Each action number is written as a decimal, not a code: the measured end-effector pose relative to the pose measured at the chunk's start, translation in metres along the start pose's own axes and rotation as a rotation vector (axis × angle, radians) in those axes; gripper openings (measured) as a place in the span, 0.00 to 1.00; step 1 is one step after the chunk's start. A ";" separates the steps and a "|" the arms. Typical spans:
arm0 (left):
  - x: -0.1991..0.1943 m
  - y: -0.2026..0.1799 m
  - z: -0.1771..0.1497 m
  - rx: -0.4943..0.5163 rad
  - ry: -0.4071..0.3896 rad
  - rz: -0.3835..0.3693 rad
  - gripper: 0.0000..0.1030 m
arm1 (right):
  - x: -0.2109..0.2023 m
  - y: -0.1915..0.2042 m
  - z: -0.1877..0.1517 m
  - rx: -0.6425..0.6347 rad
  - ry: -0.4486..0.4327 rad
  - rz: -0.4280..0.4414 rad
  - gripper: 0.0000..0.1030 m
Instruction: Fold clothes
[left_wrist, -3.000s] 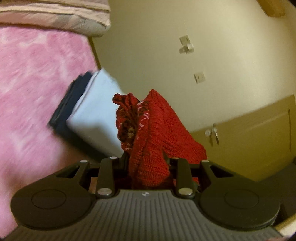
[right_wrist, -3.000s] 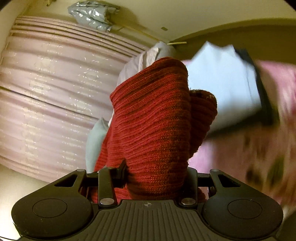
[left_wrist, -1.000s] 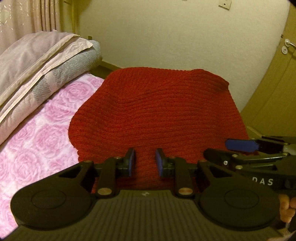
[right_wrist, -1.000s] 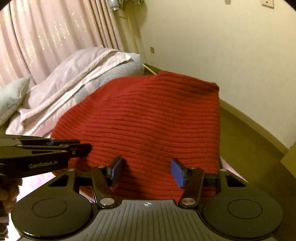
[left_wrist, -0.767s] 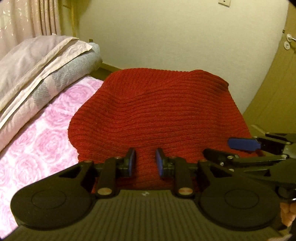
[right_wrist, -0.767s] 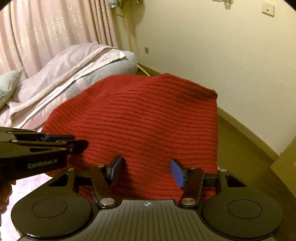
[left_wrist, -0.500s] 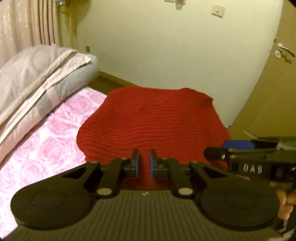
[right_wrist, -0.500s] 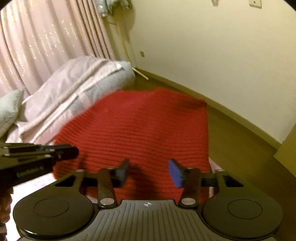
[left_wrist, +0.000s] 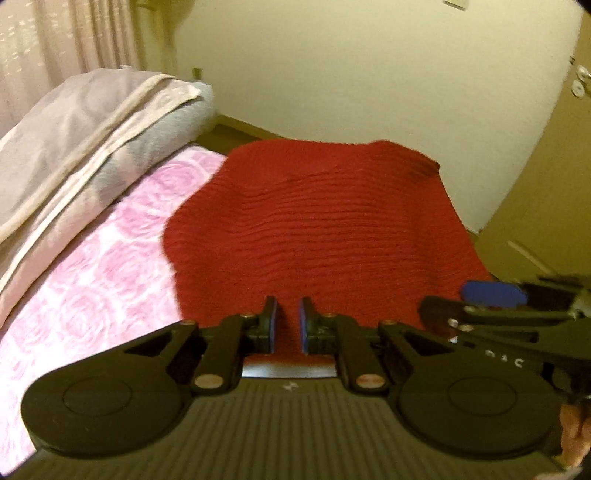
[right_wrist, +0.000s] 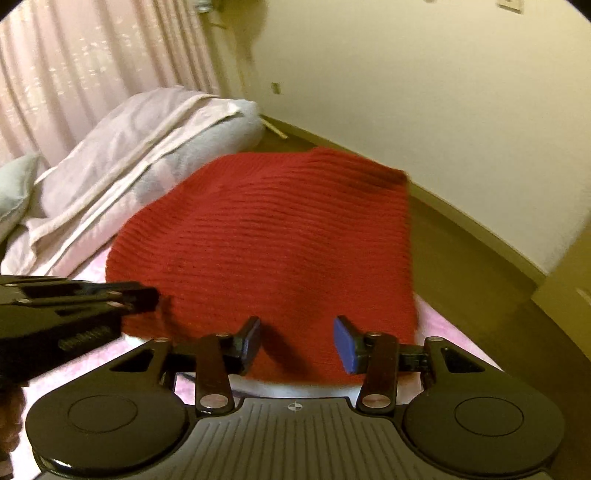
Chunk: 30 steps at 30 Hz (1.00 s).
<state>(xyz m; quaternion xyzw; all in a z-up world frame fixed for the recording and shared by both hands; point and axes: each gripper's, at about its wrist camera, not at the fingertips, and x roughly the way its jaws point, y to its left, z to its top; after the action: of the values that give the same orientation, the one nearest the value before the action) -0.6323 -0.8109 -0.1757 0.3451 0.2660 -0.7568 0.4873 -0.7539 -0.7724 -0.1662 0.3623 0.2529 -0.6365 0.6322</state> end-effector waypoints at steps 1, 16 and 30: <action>-0.008 0.000 -0.001 -0.012 0.004 0.009 0.13 | -0.005 -0.001 -0.002 0.015 0.007 -0.006 0.60; -0.141 0.015 -0.053 -0.041 0.020 0.073 0.37 | -0.123 0.027 -0.074 0.084 -0.013 -0.064 0.89; -0.271 0.042 -0.132 0.002 -0.018 0.023 0.45 | -0.251 0.104 -0.157 0.096 -0.144 -0.164 0.99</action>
<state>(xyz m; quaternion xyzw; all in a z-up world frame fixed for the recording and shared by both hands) -0.4814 -0.5794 -0.0486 0.3417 0.2569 -0.7544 0.4981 -0.6445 -0.5013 -0.0521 0.3236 0.2049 -0.7220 0.5763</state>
